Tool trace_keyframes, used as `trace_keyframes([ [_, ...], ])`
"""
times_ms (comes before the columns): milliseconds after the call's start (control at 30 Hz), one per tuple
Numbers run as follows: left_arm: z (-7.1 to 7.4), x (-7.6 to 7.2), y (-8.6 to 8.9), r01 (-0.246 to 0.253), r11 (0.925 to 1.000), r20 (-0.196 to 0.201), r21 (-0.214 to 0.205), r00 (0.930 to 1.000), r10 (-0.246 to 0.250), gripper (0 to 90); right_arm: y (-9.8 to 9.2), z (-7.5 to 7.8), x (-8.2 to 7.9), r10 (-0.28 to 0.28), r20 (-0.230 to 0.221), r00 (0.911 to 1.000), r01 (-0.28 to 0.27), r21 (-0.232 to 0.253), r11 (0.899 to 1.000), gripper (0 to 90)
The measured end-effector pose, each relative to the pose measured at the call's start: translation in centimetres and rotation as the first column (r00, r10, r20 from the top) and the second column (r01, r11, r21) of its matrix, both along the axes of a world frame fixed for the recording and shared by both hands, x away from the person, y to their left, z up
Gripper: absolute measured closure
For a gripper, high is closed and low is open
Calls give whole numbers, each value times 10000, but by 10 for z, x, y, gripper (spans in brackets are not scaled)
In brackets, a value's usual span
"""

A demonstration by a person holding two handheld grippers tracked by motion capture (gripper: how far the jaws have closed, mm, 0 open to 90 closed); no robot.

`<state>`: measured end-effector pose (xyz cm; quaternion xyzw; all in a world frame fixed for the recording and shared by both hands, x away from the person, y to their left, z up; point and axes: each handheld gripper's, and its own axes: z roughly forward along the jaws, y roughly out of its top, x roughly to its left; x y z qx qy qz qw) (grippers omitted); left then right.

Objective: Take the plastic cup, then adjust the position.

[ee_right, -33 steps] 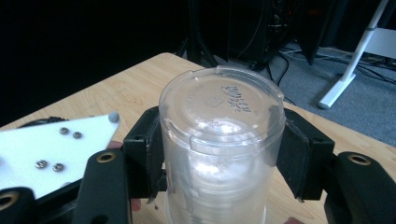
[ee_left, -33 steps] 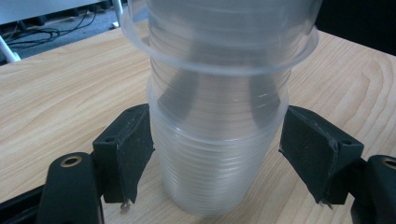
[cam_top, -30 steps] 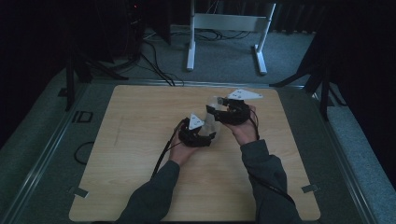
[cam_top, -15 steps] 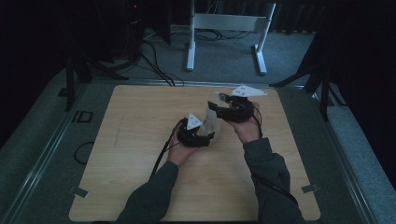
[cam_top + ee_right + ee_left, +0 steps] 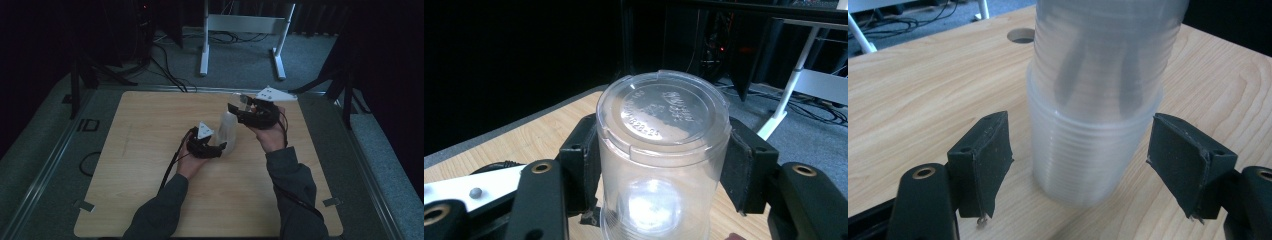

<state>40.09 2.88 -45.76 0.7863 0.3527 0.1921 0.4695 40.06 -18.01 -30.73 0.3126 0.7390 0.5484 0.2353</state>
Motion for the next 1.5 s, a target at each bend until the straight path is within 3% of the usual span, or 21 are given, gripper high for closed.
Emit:
trace_keyframes([
  [500,-1,-7,7,33,9999,75,-104,10000,-32,253,-21,2,-5,-468,-16,9989,468,-15,9989,413],
  [833,0,-15,12,68,9997,244,-236,9997,-62,253,-39,-5,-13,-924,-231,9955,922,-101,9957,413],
  [1200,5,-28,14,200,9990,478,-406,9987,-180,253,-66,-30,-26,-1542,-699,9856,1545,-4,9880,417],
  [1500,7,-38,11,423,9980,660,-462,9970,-392,253,-75,-48,-30,-1757,-1087,9784,1773,54,9841,417],
])
